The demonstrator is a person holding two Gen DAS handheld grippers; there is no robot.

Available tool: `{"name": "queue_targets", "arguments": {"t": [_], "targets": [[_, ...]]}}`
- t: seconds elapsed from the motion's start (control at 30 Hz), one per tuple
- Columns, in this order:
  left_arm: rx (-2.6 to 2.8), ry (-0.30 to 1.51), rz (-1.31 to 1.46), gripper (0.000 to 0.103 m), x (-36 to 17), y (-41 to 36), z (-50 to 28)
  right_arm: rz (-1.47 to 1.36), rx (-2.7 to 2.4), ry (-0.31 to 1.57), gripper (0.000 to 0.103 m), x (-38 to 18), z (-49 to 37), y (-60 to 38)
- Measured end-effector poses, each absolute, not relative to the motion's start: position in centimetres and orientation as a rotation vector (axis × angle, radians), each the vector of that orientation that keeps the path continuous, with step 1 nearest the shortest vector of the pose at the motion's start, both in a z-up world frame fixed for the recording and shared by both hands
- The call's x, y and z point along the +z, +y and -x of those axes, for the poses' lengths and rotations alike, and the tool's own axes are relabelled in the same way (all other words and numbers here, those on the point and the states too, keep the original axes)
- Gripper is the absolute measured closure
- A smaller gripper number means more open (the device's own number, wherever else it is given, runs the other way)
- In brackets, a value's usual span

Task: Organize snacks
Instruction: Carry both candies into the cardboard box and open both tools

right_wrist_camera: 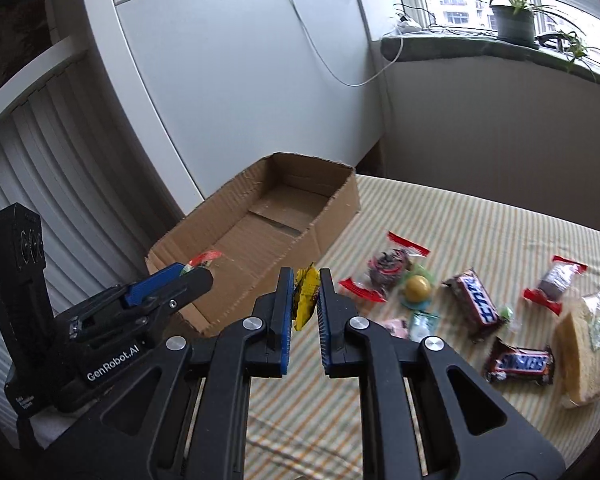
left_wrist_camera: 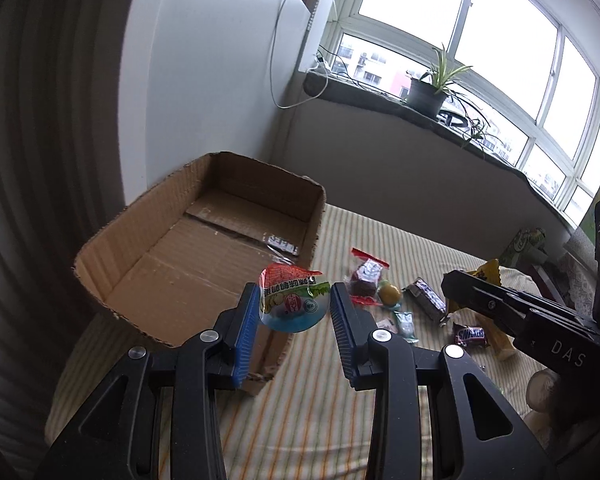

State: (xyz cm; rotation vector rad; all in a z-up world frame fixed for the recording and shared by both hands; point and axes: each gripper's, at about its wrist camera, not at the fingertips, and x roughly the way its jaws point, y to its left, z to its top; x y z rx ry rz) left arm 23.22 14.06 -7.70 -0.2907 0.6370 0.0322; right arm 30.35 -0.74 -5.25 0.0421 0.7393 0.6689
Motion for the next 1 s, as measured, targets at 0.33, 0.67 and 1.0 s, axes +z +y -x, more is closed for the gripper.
{"name": "queue_targets", "arguments": {"t": [0.33, 0.67, 1.0], "targets": [[0.093, 0.657, 0.291, 0.069, -8.8, 17.1, -24.3, -0.029, 0.755, 0.799, 0.092, -6.7, -33.5, 5.7], [0.116, 0.677, 0.306, 0.063, -9.2, 17.7, -24.8, -0.037, 0.753, 0.827, 0.077, -7.7, -34.6, 6.4], [0.132, 0.656, 0.316, 0.057, -8.3, 18.0, -23.9, -0.053, 0.720, 0.800, 0.060, -6.1, -33.2, 3.0]]}}
